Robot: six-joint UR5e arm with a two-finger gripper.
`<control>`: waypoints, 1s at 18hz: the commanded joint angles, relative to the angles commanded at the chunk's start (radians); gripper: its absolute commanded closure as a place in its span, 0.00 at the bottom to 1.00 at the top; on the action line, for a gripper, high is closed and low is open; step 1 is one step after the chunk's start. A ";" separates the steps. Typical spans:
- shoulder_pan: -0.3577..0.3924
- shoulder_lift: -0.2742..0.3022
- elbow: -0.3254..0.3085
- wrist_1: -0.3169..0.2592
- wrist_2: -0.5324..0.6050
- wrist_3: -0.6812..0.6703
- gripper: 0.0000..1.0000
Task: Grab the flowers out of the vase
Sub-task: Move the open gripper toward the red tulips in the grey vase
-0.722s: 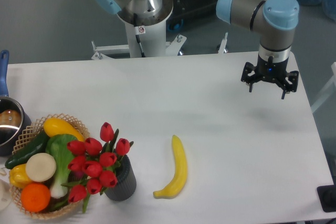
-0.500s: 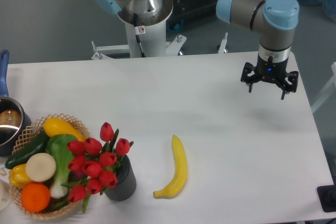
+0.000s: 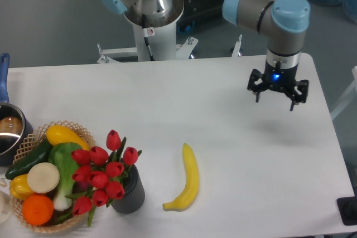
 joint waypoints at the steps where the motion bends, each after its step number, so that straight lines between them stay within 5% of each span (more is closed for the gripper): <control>1: -0.014 0.012 -0.009 0.002 -0.009 0.003 0.00; 5: -0.045 0.098 -0.031 0.000 -0.118 0.002 0.00; 12: -0.069 0.169 -0.097 0.003 -0.287 0.001 0.00; 18: -0.117 0.132 -0.100 0.003 -0.609 -0.060 0.00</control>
